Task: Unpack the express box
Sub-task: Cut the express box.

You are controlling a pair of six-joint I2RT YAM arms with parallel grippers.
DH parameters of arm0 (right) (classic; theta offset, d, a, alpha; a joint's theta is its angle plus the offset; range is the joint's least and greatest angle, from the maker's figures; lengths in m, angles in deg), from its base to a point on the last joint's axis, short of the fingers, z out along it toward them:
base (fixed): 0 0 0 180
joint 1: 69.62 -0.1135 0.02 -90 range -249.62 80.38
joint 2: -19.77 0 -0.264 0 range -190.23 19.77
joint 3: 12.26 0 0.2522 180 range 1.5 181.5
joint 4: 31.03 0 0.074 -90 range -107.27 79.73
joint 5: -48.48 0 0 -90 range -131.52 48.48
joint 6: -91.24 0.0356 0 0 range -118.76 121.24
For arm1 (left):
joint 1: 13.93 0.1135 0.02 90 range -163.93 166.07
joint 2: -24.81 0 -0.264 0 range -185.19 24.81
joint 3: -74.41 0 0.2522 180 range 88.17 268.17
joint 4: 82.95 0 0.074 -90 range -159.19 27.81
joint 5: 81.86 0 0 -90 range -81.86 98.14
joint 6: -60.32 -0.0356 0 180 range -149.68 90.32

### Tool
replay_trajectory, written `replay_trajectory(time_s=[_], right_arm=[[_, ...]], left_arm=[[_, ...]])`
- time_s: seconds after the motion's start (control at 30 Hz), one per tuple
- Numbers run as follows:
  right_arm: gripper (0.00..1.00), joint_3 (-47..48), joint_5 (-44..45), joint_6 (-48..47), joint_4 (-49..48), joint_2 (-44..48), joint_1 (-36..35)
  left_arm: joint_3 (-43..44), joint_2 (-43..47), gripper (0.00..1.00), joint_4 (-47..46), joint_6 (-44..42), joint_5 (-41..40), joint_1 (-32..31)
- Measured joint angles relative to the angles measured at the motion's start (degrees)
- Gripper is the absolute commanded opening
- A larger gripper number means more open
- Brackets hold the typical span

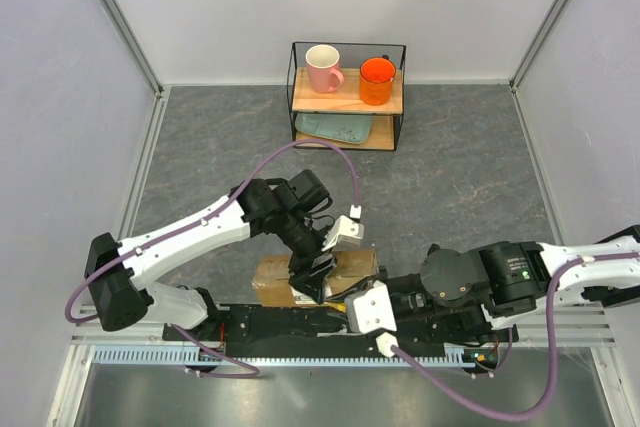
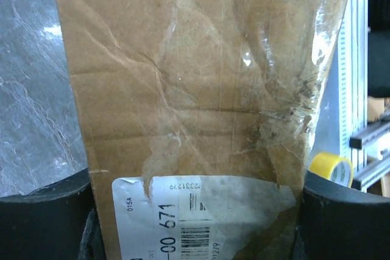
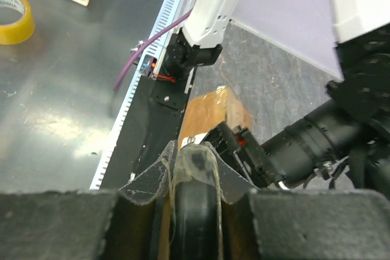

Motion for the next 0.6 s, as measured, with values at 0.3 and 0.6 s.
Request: replay_trajectory(time_s=[0.3, 0.6], right_arm=[[0.0, 2.8, -0.9, 0.1, 4.7, -2.6, 0.0], [0.0, 4.7, 0.8, -0.4, 4.6, -3.8, 0.0]], left_arm=[[4.0, -0.7, 0.02, 16.9, -11.5, 0.6, 0.0], [2.8, 2.4, 0.02, 16.0, -11.6, 3.4, 0.0]])
